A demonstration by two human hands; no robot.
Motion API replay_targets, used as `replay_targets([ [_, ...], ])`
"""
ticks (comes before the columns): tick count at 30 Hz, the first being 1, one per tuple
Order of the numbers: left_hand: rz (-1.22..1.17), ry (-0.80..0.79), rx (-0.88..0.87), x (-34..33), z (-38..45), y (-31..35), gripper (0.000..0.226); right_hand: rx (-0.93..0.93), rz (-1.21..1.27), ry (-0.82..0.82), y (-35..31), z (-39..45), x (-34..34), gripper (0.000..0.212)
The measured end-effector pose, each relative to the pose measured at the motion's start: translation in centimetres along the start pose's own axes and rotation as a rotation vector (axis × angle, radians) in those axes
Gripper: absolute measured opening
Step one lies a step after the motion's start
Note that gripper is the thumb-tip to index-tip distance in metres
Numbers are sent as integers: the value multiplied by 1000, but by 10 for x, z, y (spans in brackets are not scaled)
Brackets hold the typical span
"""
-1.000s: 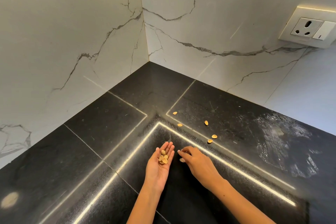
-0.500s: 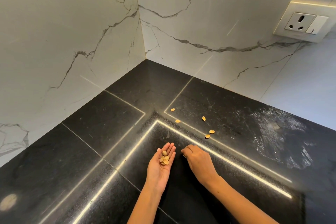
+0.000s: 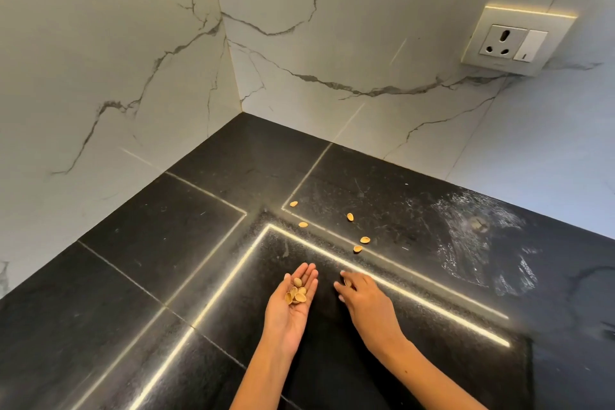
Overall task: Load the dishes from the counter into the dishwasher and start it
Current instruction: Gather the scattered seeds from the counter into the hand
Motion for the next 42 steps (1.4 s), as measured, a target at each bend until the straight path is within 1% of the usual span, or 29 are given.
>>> replay_targets([
  [2, 23, 4, 14, -2, 3, -4, 36, -46, 49, -41, 11, -7, -1, 30],
  [4, 36, 9, 32, -4, 5, -11, 36, -35, 64, 17, 14, -5, 6, 29],
  [5, 40, 10, 40, -5, 6, -14, 36, -40, 94, 70, 12, -1, 13, 27],
  [7, 54, 15, 59, -8, 8, -24, 36, -43, 213, 147, 1, 8, 30, 17],
  [8, 63, 13, 65, -11, 9, -29, 35, -15, 260, 173, -9, 13, 37, 16],
  [10, 57, 20, 81, -16, 12, -40, 28, 51, 283, 201, -23, 19, 47, 23],
  [12, 12, 21, 87, -22, 17, -45, 25, 123, 245, 274, -24, 25, 55, 27],
  [13, -13, 7, 90, -25, 18, -45, 28, 114, 234, 312, -17, 30, 55, 27],
  [14, -26, -17, 98, -29, 20, -44, 31, 62, 230, 338, -5, 37, 54, 28],
  [15, -20, -38, 101, -31, 22, -42, 34, -4, 216, 340, 8, 43, 51, 29],
  [16, -11, -47, 97, -32, 24, -40, 36, -53, 178, 304, 20, 49, 44, 30],
  [17, -2, -43, 87, -32, 25, -37, 36, -70, 113, 233, 30, 53, 33, 30],
  [19, 5, -36, 77, -29, 30, -33, 36, -33, 3, 74, 40, 55, 11, 30],
  [21, 10, -35, 69, -30, 31, -31, 35, 6, -15, -26, 44, 46, -3, 30],
  [24, 34, -31, 67, -33, 30, -31, 35, -14, 45, 32, 51, 41, 1, 27],
  [26, 36, -24, 58, -34, 31, -32, 36, -23, 109, 120, 46, 46, 15, 26],
  [28, 37, -19, 53, -38, 31, -33, 36, 44, 161, 191, 27, 51, 32, 24],
  [30, 3, 3, 39, -41, 31, -33, 32, 171, 179, 209, 6, 53, 44, 28],
  [32, -58, 23, 31, -43, 33, -29, 28, 271, 181, 241, -7, 61, 49, 26],
  [33, -83, 20, 30, -44, 34, -26, 29, 279, 191, 271, -7, 68, 48, 25],
  [35, -108, 4, 10, -44, 37, -14, 34, 230, 233, 283, -4, 92, 39, 25],
  [36, -112, 4, -11, -43, 37, -7, 35, 190, 233, 266, -2, 108, 31, 28],
  [37, -115, 12, -32, -42, 37, 0, 35, 153, 215, 211, -2, 125, 20, 33],
  [38, -124, 20, -47, -40, 37, 5, 35, 137, 186, 120, -2, 142, 7, 37],
  [40, -135, 28, -80, -37, 35, 16, 35, 186, 121, -51, -9, 170, -19, 43],
  [42, -139, 38, -101, -33, 35, 23, 35, 286, 48, -200, -18, 187, -40, 43],
])
Point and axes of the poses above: each hand's wrist, its own z-axis towards the middle knuckle, its own x-axis out of the back of the hand, y = z × x, the point moved 4 cm from there along z, towards the middle knuckle, and after that the axes turned 8 degrees about -z, right-handed, at the moved point
